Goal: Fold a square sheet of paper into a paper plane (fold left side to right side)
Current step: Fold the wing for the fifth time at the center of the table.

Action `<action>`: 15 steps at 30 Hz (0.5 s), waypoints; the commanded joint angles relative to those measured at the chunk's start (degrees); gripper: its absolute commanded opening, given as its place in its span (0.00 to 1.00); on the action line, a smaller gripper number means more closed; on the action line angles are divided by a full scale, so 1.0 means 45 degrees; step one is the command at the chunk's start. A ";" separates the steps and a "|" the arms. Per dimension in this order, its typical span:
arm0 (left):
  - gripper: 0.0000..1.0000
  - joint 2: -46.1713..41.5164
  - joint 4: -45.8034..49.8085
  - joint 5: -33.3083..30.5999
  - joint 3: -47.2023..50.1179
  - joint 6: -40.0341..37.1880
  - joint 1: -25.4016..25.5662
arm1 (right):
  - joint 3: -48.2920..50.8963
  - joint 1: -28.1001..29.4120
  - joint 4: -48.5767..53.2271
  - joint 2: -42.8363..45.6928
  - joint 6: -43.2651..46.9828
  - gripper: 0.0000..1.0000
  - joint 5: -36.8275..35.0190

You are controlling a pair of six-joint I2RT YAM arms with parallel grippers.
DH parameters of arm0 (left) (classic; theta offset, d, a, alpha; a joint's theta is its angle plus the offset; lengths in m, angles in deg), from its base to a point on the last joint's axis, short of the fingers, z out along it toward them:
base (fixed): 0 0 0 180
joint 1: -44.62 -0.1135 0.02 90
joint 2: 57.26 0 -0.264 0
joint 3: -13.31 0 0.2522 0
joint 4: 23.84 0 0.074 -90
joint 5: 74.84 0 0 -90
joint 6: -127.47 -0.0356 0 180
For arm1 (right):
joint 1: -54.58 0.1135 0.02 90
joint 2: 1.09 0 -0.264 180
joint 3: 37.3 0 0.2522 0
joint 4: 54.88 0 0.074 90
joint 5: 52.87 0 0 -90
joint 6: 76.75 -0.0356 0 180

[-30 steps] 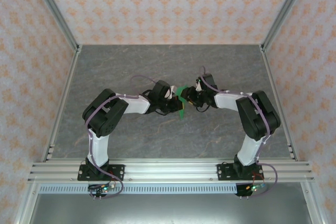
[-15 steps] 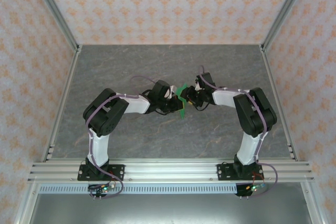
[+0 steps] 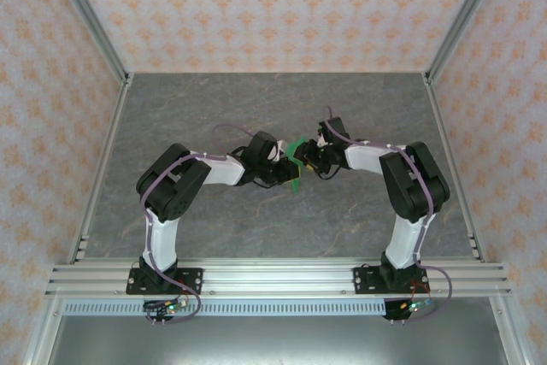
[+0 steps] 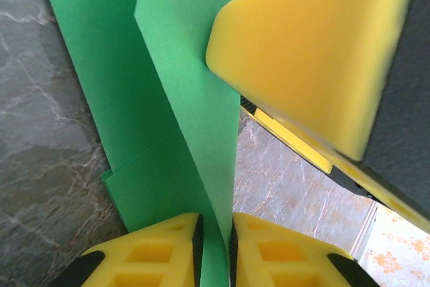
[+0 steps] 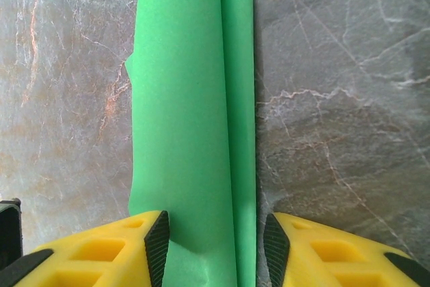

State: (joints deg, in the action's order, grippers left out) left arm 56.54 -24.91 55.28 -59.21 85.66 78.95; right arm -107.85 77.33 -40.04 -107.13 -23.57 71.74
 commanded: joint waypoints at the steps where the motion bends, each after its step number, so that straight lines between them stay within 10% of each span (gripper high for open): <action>1: 0.24 -0.0338 0.0040 0.0016 -0.0038 -0.0134 -0.0109 | 0.0043 0.0036 0.0986 -0.0696 0.0134 0.47 -0.0772; 15: 0.40 -0.2466 0.1572 -0.0145 0.0992 -0.0818 -0.1164 | 0.0014 0.0027 0.1004 -0.0703 0.0227 0.46 -0.0796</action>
State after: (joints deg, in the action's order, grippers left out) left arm 48.43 -21.54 55.24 -55.43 84.26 75.54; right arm -108.18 77.33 -39.51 -107.32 -23.54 71.63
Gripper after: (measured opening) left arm 0.394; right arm 0.464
